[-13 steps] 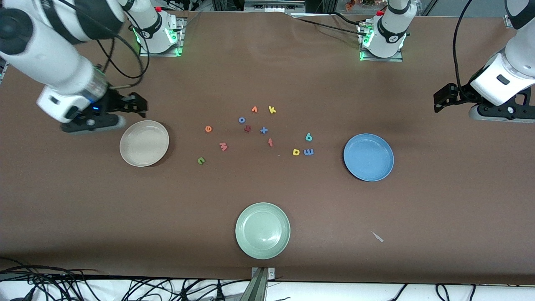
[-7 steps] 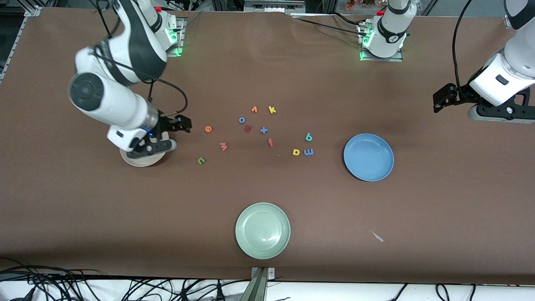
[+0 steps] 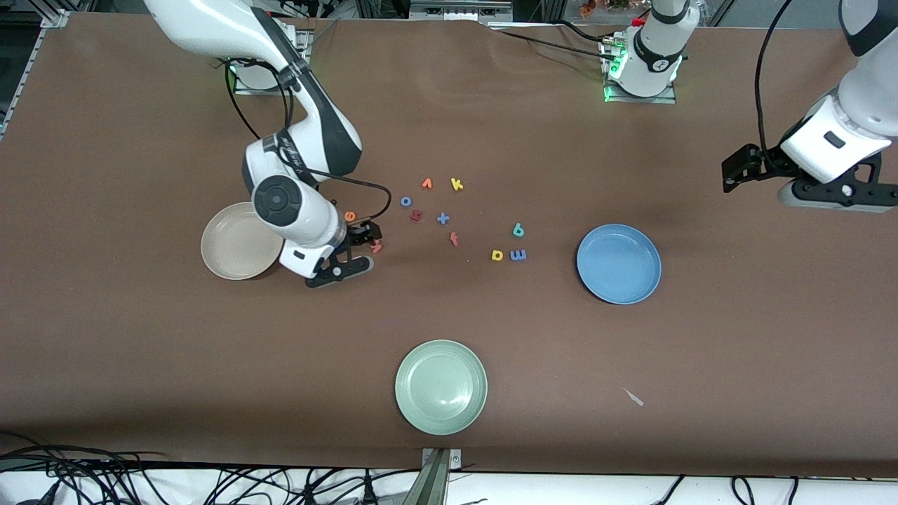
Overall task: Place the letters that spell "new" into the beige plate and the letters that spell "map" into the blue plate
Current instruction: 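Reach the right gripper to the pink w while the left gripper reaches the blue m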
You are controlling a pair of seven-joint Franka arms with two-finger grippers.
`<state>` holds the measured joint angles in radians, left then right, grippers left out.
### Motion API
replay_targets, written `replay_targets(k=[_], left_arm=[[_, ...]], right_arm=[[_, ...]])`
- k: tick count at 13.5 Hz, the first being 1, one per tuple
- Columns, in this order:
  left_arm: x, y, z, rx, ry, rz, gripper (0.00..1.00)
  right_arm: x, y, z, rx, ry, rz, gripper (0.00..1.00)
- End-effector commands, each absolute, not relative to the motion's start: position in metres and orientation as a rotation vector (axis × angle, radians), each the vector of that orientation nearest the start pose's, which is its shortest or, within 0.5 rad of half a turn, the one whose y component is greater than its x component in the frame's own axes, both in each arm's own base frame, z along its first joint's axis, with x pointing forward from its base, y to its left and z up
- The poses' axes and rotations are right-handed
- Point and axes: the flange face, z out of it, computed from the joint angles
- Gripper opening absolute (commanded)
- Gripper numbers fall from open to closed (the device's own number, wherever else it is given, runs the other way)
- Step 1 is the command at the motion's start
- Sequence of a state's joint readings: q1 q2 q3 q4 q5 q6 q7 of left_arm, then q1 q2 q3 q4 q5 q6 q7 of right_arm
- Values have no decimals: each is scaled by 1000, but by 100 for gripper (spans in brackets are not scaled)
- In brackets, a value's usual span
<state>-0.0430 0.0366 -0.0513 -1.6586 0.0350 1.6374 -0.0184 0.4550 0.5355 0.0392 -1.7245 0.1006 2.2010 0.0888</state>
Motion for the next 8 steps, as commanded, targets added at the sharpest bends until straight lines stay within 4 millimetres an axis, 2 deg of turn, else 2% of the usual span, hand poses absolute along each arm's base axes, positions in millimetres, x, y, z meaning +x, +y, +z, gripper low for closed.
replay_targets(k=[1,2,3,4,5,6,7,8], left_arm=[[589,-63,523,-3114,147,192,100],[596,-86,490,-3099,206,276,100],[598,-109,466,-3076,267,333,100],[599,-137,433,-3055,329,413,100],[600,-174,391,-3026,414,467,100],[605,-196,376,-3043,443,396,100],[607,-211,361,-3045,480,360,100],[602,-230,351,-3035,526,377,100]], right_arm=[[559,325,238,-3023,-573,20,100],[550,327,225,-3022,-605,-9,100],[541,331,215,-3018,-631,-22,100],[534,334,210,-3015,-663,-19,100],[527,337,205,-3022,-712,-9,100],[522,334,199,-3029,-755,-6,100],[518,332,193,-3028,-775,-5,100],[514,331,189,-3016,-821,-3,99]])
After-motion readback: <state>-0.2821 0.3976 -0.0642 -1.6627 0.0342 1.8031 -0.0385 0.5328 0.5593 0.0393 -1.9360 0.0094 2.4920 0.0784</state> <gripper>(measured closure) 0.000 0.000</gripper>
